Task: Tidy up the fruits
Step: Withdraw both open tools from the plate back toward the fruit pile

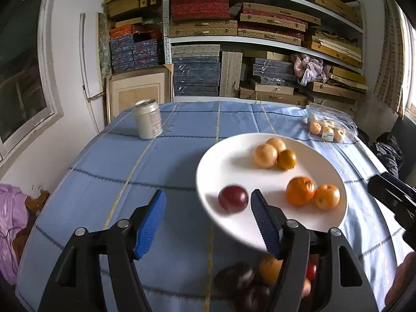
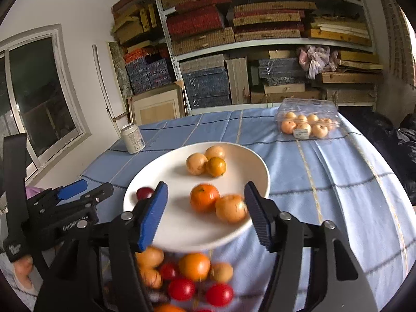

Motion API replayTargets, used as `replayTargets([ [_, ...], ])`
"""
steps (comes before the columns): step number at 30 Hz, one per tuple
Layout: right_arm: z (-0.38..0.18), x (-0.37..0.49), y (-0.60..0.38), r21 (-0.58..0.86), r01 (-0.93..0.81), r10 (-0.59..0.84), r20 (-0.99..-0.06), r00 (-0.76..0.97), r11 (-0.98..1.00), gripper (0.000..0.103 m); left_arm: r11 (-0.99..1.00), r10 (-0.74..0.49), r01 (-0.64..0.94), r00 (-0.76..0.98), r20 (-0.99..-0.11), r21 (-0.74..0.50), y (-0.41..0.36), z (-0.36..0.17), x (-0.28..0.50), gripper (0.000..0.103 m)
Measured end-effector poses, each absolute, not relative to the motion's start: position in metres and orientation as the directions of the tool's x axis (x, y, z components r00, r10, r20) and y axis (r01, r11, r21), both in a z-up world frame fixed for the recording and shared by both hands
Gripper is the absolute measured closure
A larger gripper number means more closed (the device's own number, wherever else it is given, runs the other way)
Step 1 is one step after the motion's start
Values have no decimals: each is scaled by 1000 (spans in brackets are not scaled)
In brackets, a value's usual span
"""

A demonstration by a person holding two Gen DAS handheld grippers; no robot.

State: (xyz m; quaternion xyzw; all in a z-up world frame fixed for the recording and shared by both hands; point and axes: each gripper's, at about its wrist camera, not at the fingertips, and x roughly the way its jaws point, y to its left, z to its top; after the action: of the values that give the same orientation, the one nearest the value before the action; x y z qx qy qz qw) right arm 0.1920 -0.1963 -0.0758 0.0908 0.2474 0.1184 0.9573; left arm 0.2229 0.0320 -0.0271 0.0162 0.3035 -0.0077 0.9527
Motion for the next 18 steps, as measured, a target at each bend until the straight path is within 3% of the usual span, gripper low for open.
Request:
replayTargets([
  [10,-111,114,-203,227,-189,279,-475,835,955,20,999,10,-27,784,-620,-19,64,-54,162,26],
  [18,-117,105,-201,249,-194,298,-498,815,949,16,1000,-2,-4,758,-652,-8,59,-66,151,25],
])
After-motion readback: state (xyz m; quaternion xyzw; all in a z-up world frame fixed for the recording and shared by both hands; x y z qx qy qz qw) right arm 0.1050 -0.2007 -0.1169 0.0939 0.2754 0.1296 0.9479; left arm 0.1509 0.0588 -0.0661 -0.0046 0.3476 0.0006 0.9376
